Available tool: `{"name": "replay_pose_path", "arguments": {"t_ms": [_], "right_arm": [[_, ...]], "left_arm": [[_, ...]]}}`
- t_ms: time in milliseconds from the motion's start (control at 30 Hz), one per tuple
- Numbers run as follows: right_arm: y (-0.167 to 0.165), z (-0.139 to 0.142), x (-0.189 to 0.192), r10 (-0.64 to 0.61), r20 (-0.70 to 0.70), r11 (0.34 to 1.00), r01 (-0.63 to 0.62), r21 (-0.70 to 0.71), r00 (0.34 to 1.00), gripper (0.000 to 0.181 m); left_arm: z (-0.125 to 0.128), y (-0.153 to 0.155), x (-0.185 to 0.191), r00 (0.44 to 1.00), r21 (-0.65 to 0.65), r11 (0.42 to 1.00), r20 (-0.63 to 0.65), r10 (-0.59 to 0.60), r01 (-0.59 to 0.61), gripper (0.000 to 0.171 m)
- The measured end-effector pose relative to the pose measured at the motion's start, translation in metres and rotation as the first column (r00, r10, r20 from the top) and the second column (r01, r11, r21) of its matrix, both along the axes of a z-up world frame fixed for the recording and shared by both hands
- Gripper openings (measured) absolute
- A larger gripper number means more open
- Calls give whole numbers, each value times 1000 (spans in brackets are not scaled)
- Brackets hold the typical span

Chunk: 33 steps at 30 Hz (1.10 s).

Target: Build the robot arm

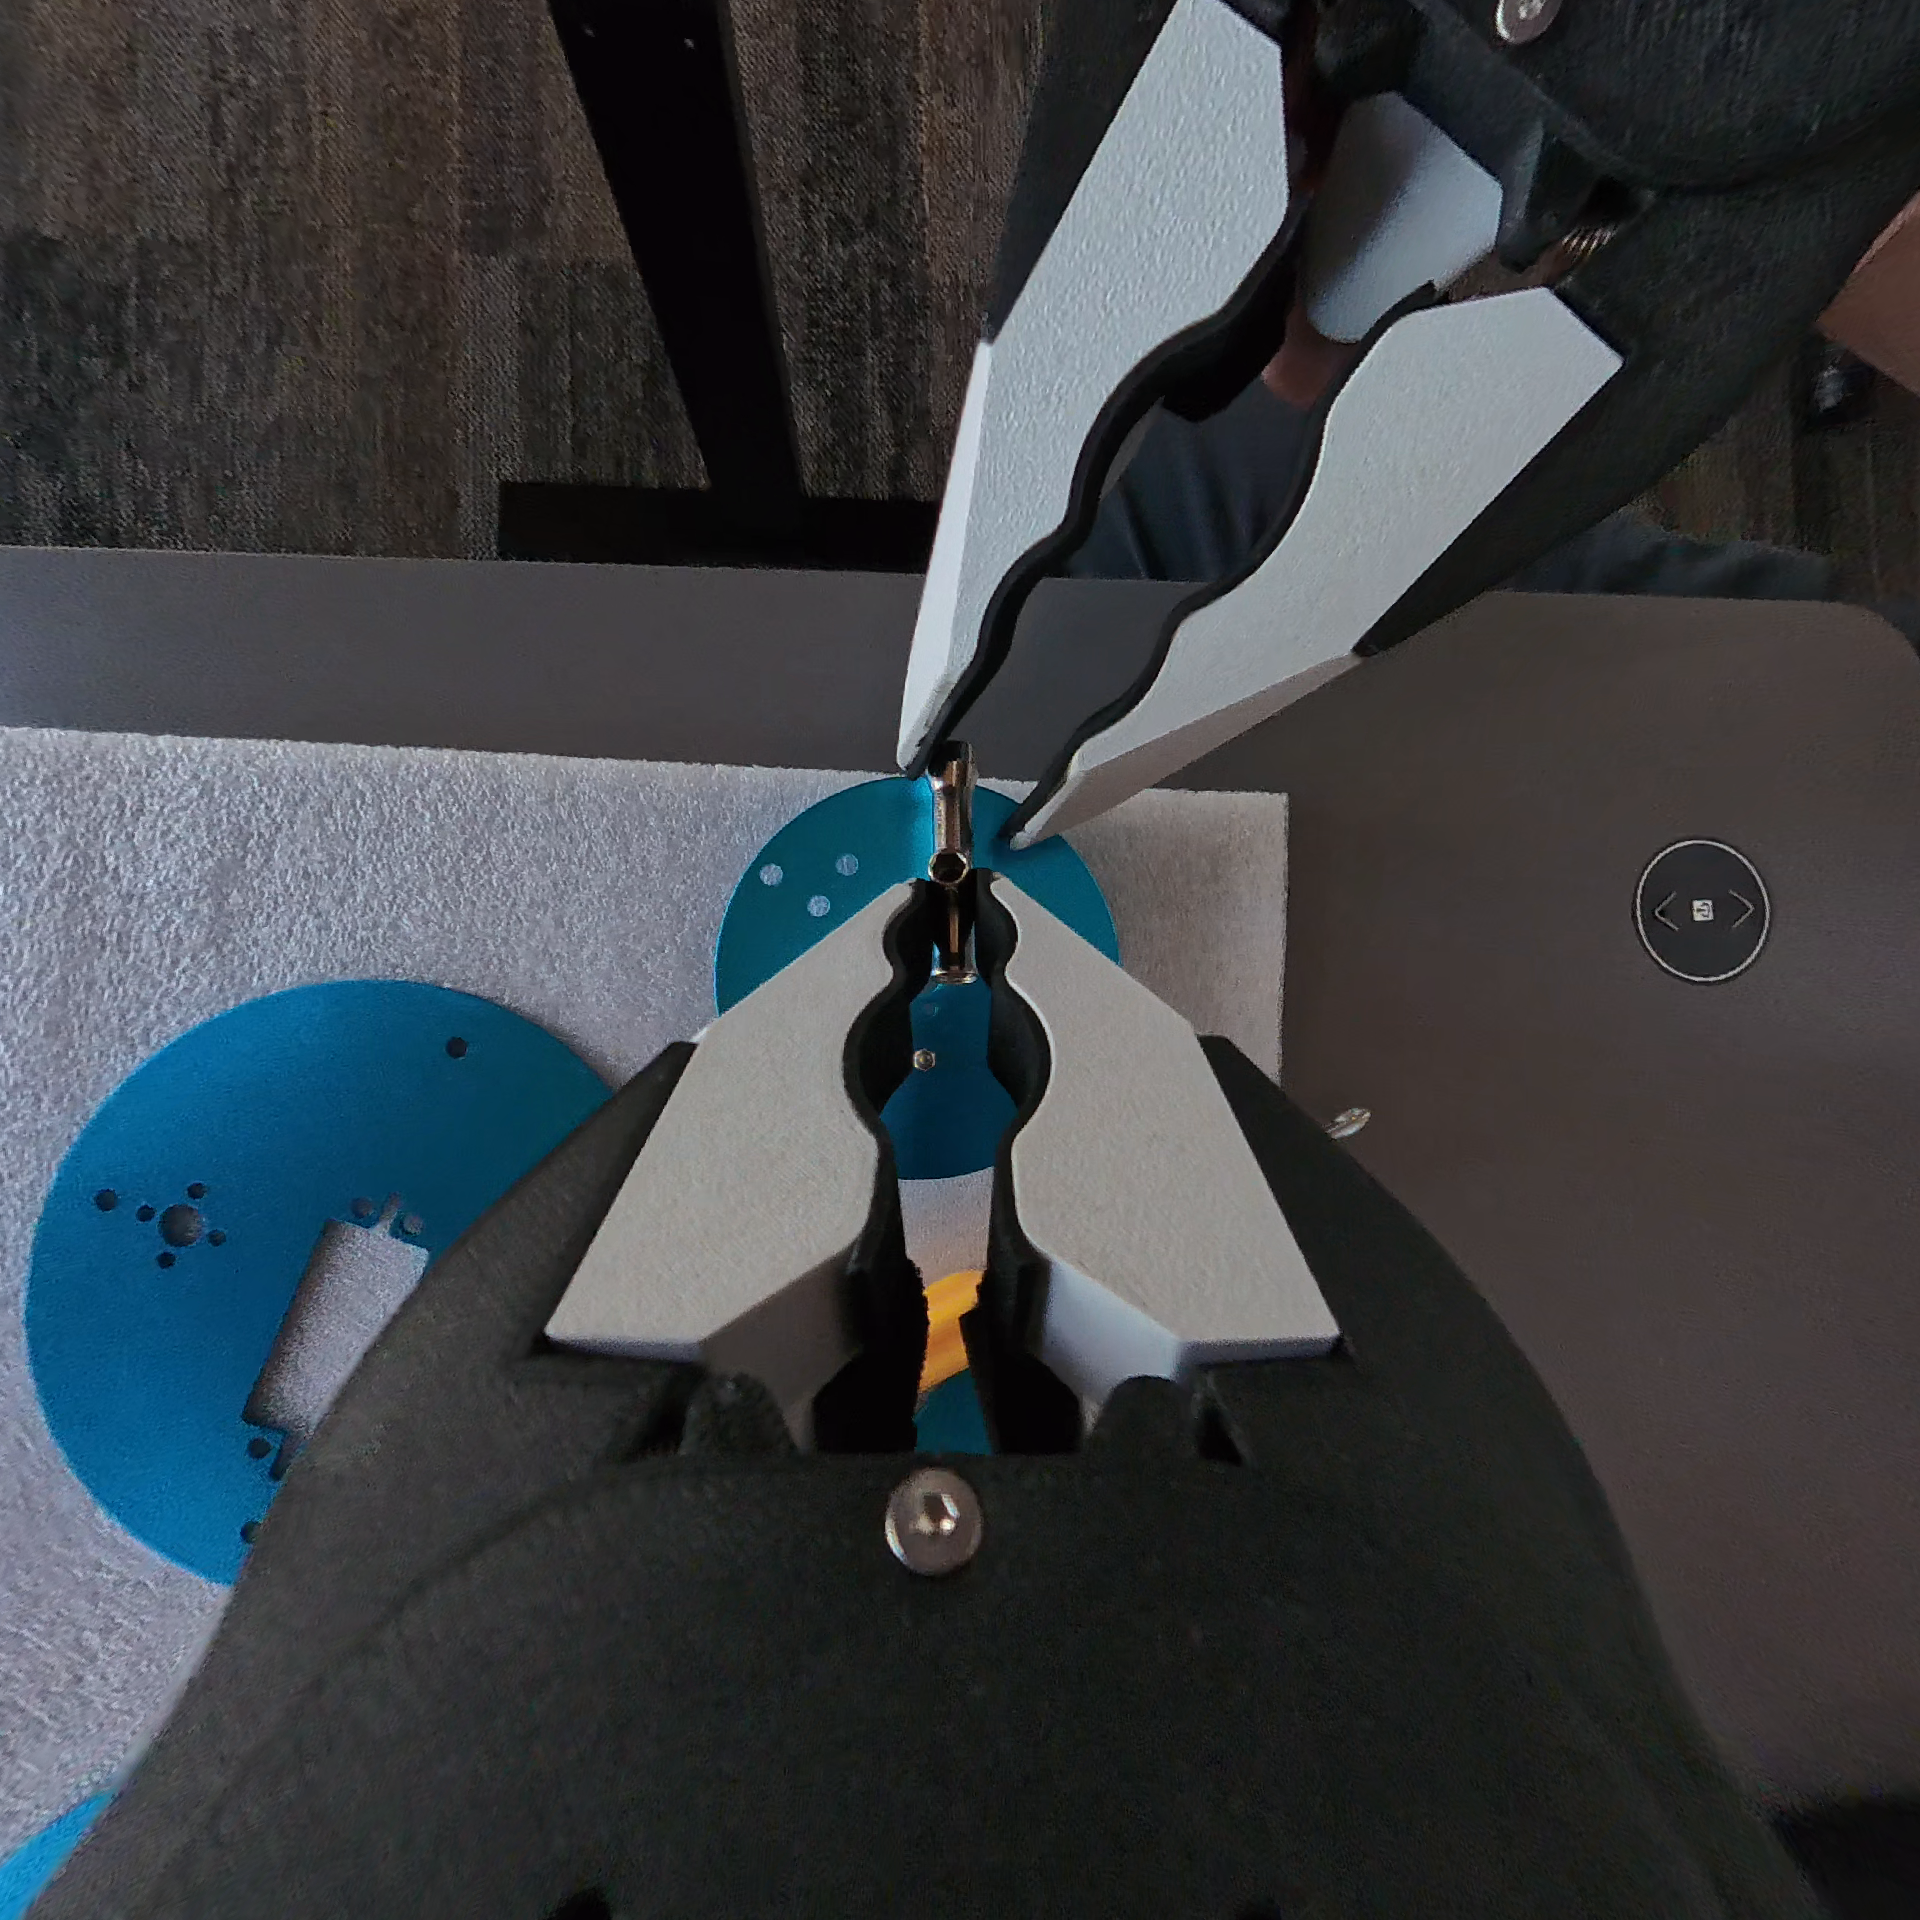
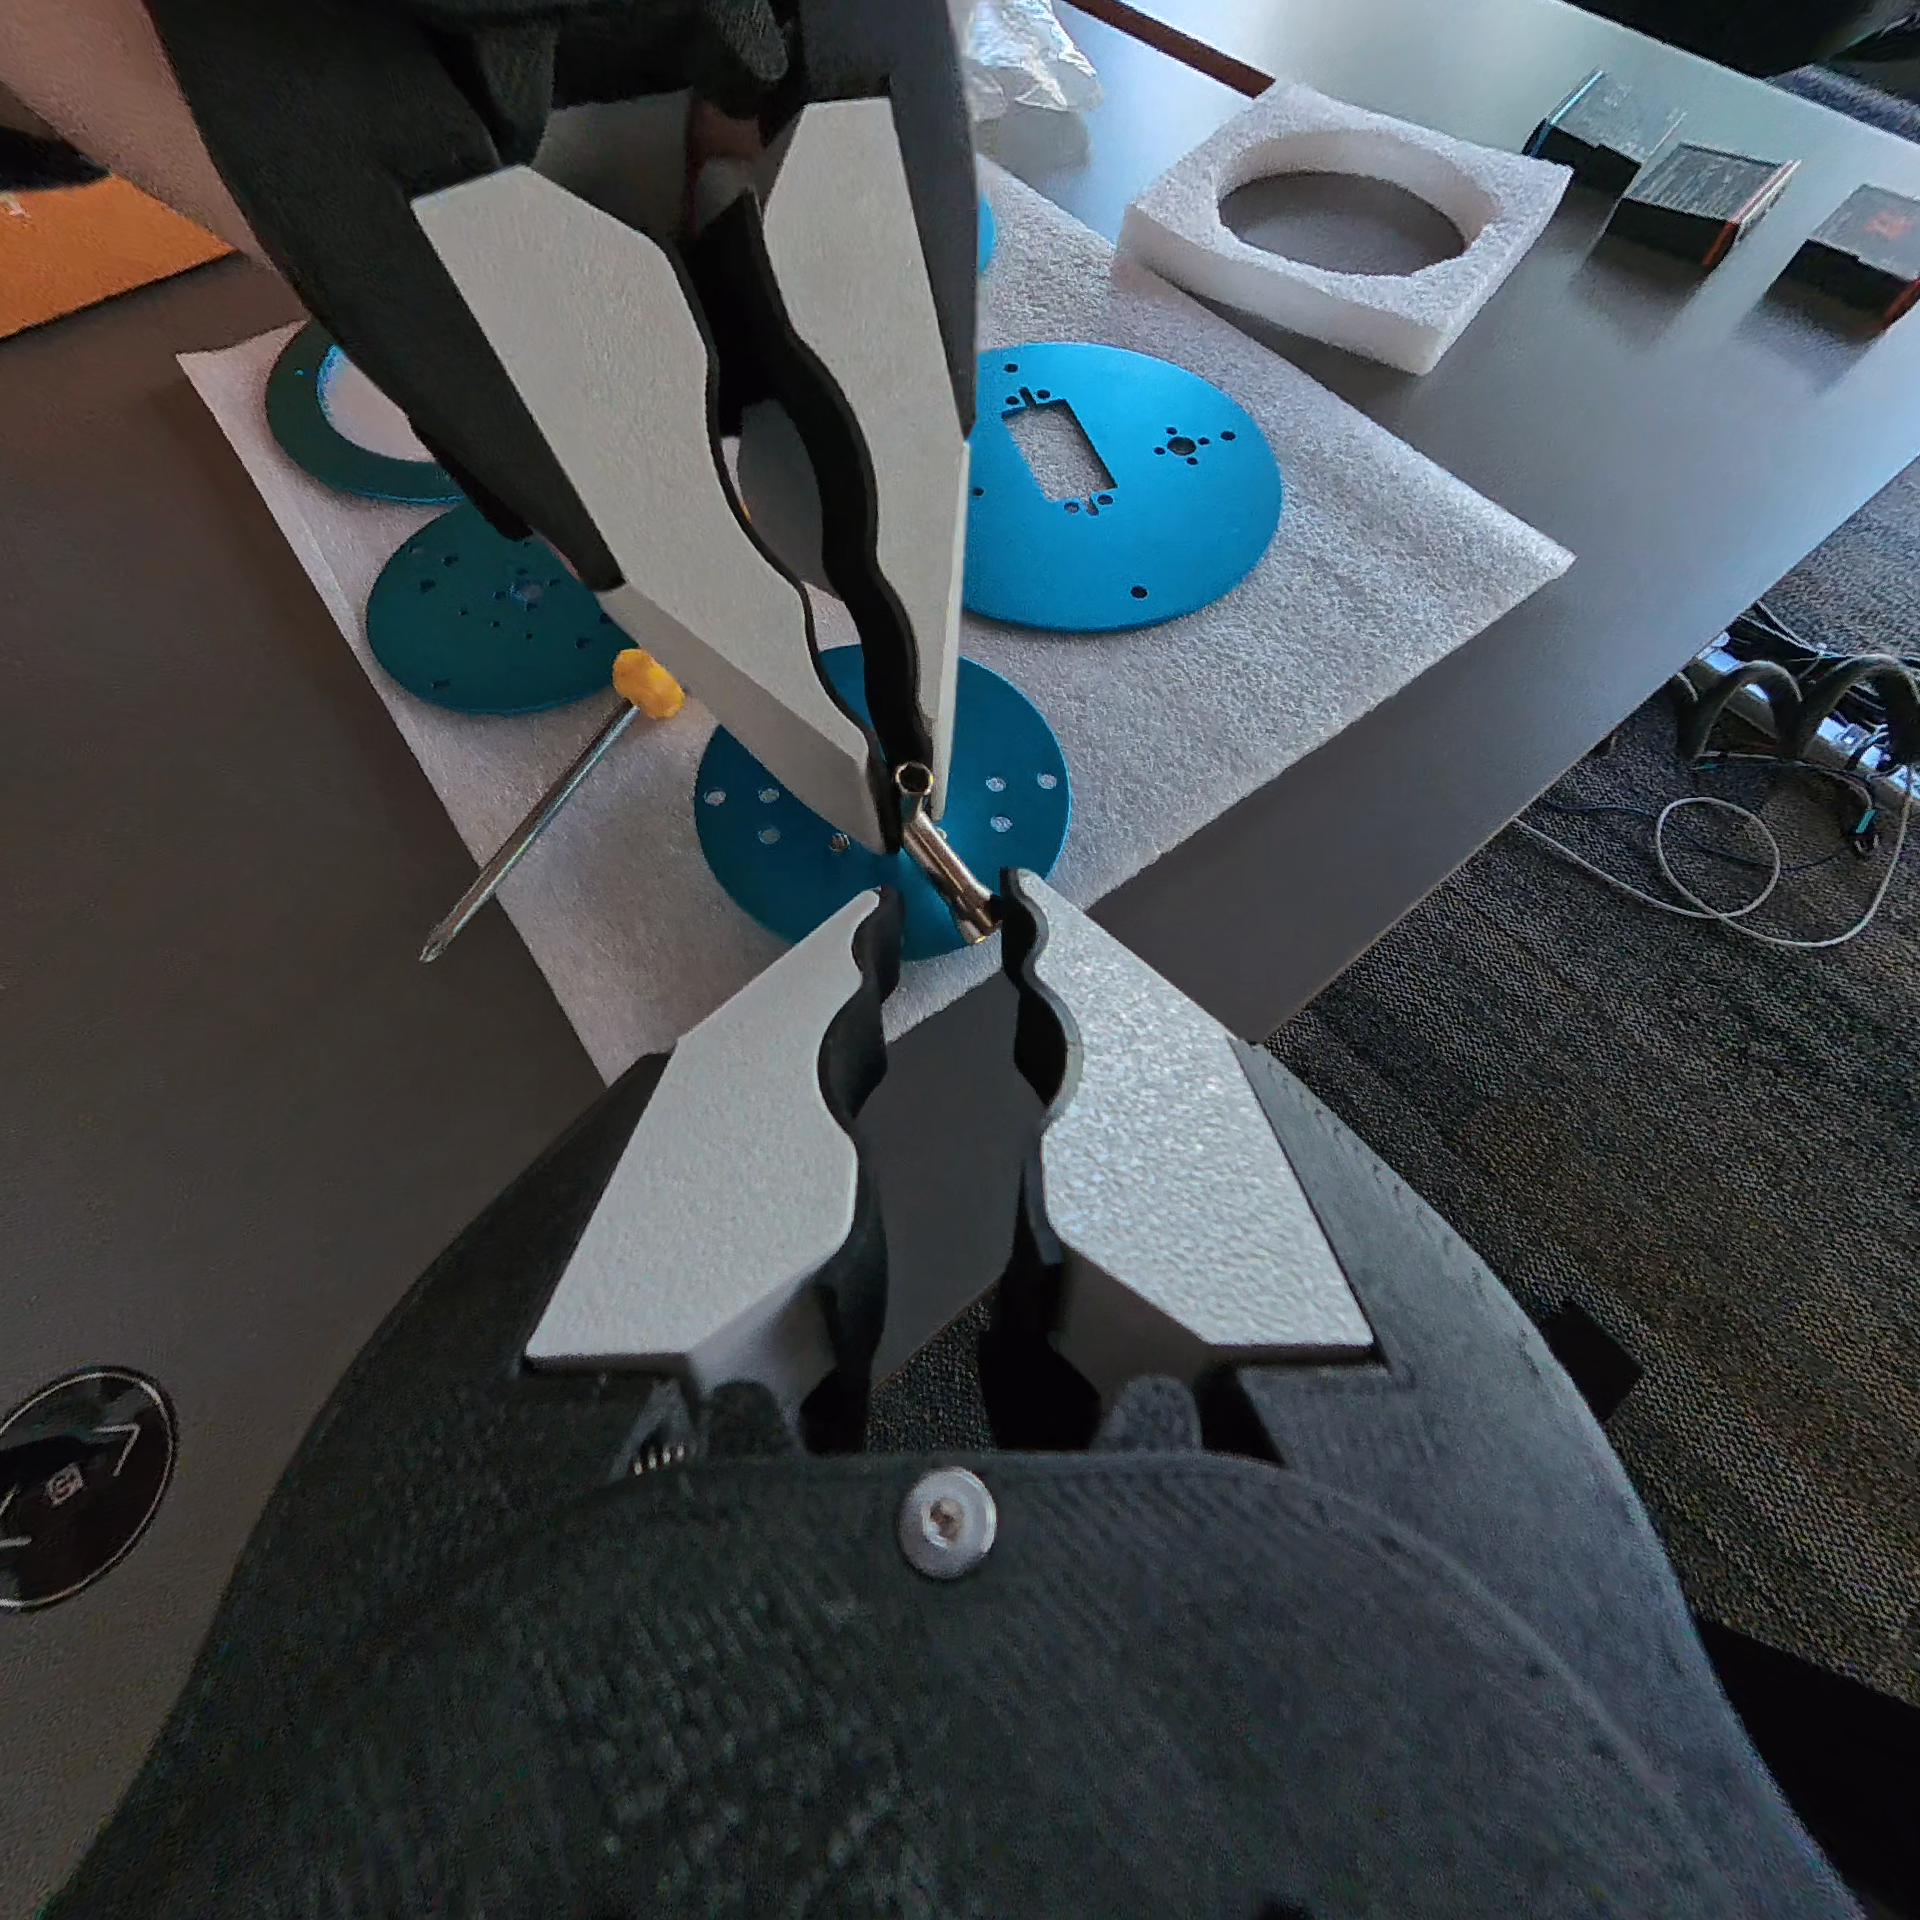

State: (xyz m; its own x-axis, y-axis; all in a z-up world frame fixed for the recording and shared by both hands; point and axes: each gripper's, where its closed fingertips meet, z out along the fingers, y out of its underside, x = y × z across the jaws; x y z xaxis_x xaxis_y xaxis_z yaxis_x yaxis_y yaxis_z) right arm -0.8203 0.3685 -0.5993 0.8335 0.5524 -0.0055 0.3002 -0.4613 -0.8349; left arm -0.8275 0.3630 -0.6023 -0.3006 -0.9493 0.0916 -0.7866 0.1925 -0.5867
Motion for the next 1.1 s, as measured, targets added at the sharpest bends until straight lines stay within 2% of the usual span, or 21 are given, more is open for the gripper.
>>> {"name": "replay_pose_path", "arguments": {"t_ms": [133,267,367,533,700,800,867,1100], "right_arm": [[0,3,0,10,-3,1000,-10,0,1000,17],[-1,6,-1,30,0,999,-30,12,1000,8],[-4,8,-4,46,-17,999,-46,-1,999,0],[1,10,1,20,27,999,-22,47,999,18],[1,7,-1,43,-31,999,-43,-12,999,17],[1,4,-6,60,-33,997,-61,-42,998,17],[0,3,-11,73,-35,995,-75,-58,997,9],[-1,2,-11,-12,-55,995,6,-100,998,8]], "left_arm": [[1,0,0,998,-53,999,65,13,-10,6],[1,-1,-2,980,27,991,150,-131,128,6],[1,-2,-3,970,37,976,109,-218,215,6],[1,-2,-3,946,-50,948,101,-307,313,6],[1,-2,-4,906,-95,907,156,-392,409,6],[1,-2,-5,860,-46,872,198,-471,488,5],[1,-2,-6,851,-39,861,182,-493,507,6],[2,-1,-8,880,-126,871,56,-471,475,7]]}}
